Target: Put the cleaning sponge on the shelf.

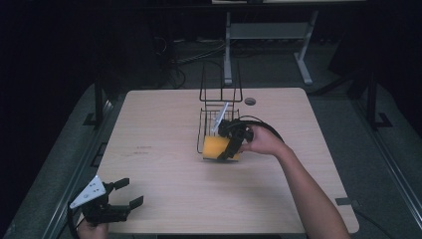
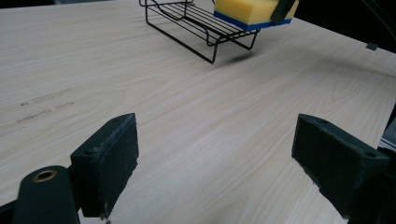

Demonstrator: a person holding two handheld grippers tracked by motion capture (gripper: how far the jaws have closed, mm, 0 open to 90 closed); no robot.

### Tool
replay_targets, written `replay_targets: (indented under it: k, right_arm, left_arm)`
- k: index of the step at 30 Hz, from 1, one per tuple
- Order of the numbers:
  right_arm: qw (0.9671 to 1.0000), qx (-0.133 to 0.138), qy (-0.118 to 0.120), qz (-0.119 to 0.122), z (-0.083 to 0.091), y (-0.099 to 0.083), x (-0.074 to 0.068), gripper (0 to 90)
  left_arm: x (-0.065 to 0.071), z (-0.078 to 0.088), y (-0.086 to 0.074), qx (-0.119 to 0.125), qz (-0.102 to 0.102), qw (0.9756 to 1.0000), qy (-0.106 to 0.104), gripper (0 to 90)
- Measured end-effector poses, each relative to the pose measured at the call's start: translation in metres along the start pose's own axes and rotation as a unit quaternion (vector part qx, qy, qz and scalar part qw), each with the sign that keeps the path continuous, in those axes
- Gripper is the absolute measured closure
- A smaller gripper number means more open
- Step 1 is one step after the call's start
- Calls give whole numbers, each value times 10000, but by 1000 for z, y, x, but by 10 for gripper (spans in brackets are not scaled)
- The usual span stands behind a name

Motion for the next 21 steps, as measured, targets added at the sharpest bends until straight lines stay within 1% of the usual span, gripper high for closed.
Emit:
replay_targets:
  k: [2,3,6,7,9,12,14,16,17,18,19,21]
  right_arm:
    - [10000,-51,0,-10,-1,-1,2,215]
    - [9999,-133,-25,-12,-1,-3,5,215]
    - [9999,-135,-33,-27,-1,-3,7,215]
    - [9999,-163,-48,-32,0,-3,10,215]
    - [9999,-95,-16,-74,1,-3,13,215]
    - [9999,-93,-14,-123,-1,-6,15,215]
    - [9997,-133,-14,-201,-4,-9,18,215]
    - [9997,-136,-23,-203,-5,-8,18,215]
    - [9998,-113,-11,-161,-5,-7,19,215]
    - [9998,-113,-11,-161,-5,-7,19,215]
    - [9998,-51,-15,-203,-5,-6,20,215]
    - [9998,-64,-22,-190,-6,-7,21,215]
  left_arm:
    - [0,0,0,-1,2,10000,-2,140]
    - [0,0,0,-6,-4,10000,10,140]
    - [0,0,0,-6,-1,10000,0,140]
    - [-1,0,0,-17,-1,10000,2,141]
    - [-1,0,0,-9,0,10000,-1,141]
    - [-1,1,0,-2,2,10000,-4,140]
    - [-1,0,0,-8,0,10000,9,141]
    - [-1,0,0,1,7,10000,7,140]
    - [-1,0,0,1,7,10000,1,140]
    - [-1,0,0,1,7,10000,1,140]
    - [-1,0,0,-4,2,10000,6,141]
    - [-1,0,0,-4,16,10000,2,140]
Point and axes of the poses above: each handheld gripper's, and its own axes: z roughly backward along the jaws, y roughly out of its top, x roughly to its right, the point moved 7 cm from there along -z, roughly forward along the jaws, and after that the axes turned 15 degrees about z, right-handed, at the moved point
